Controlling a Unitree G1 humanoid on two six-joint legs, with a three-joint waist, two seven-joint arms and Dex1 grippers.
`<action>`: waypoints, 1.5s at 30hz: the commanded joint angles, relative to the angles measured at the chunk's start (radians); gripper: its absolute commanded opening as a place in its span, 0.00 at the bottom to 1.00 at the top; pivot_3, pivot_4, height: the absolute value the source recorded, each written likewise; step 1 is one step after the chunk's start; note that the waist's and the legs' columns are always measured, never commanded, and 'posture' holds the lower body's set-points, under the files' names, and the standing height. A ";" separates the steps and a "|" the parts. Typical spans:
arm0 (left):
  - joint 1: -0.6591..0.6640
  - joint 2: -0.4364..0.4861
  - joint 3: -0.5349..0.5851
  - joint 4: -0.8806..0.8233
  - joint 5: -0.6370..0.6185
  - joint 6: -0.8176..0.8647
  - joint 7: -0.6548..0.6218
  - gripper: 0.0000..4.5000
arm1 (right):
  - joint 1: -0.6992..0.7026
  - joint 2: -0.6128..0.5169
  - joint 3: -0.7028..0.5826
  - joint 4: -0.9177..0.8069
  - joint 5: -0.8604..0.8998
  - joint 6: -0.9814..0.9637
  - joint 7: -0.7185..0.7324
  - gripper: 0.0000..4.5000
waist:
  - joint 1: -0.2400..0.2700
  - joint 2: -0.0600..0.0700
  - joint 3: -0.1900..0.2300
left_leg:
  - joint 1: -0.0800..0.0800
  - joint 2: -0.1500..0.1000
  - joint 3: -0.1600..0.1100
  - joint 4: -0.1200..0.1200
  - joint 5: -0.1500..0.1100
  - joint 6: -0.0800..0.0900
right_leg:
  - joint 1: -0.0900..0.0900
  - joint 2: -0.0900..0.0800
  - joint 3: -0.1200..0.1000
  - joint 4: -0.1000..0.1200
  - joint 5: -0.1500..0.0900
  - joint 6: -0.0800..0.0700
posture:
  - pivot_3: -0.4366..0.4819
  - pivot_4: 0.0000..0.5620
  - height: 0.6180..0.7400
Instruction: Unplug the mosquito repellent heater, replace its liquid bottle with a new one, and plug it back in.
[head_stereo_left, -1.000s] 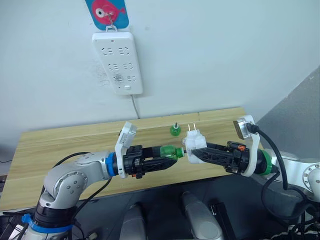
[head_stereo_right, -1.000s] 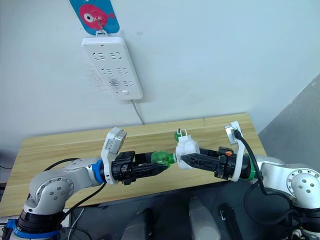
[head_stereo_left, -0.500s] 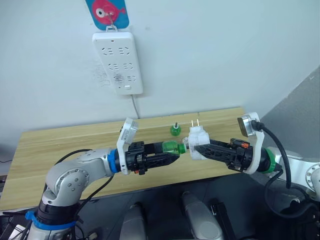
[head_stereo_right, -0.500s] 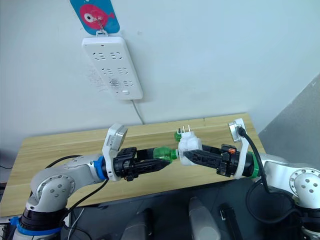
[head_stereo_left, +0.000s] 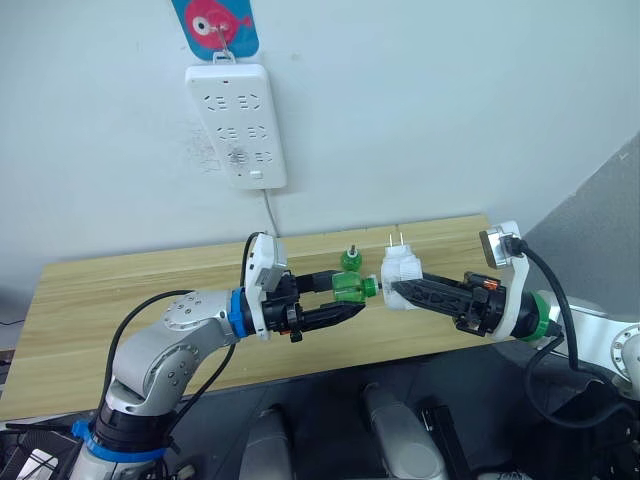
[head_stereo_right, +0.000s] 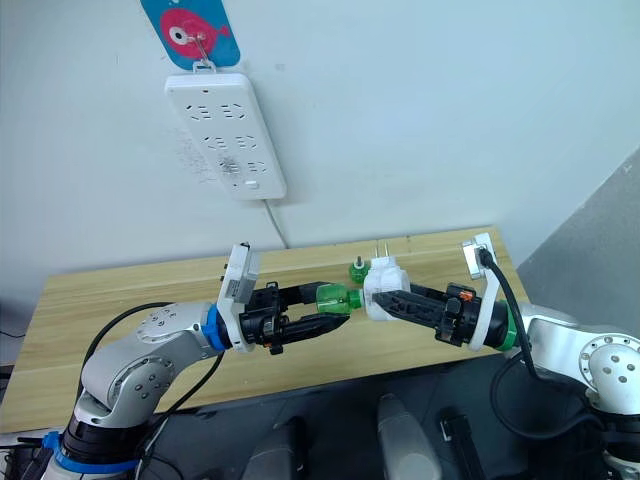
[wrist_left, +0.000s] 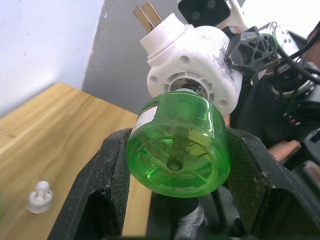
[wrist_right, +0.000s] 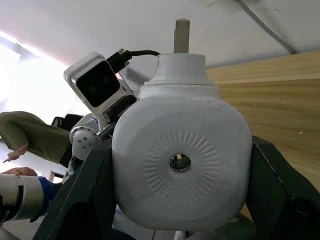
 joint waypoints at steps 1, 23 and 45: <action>-0.011 0.008 0.024 -0.052 -0.200 0.118 -0.023 0.53 | -0.006 0.001 0.030 -0.049 0.030 0.023 0.033 0.66 | 0.000 0.000 0.000 | 0.000 0.000 0.000 0.000 0.000 0.000 | 0.000 0.000 0.000 0.000 0.000 0.000 | 0.27 0.47 1.00; -0.057 -0.019 -0.053 -0.055 -0.040 0.006 -0.048 0.53 | -0.023 -0.006 0.052 -0.073 0.127 0.017 0.021 0.66 | 0.006 0.000 0.000 | 0.000 0.000 0.000 0.001 0.000 0.000 | 0.000 0.000 0.000 0.001 0.000 0.000 | 0.27 0.47 1.00; -0.057 -0.117 -0.168 0.080 0.357 -0.521 -0.148 0.53 | -0.014 -0.094 0.095 -0.164 -0.076 0.056 0.130 1.00 | 0.022 0.000 0.000 | 0.000 0.000 0.000 0.003 0.000 0.000 | 0.001 0.000 0.001 0.000 -0.001 -0.001 | 0.26 0.46 1.00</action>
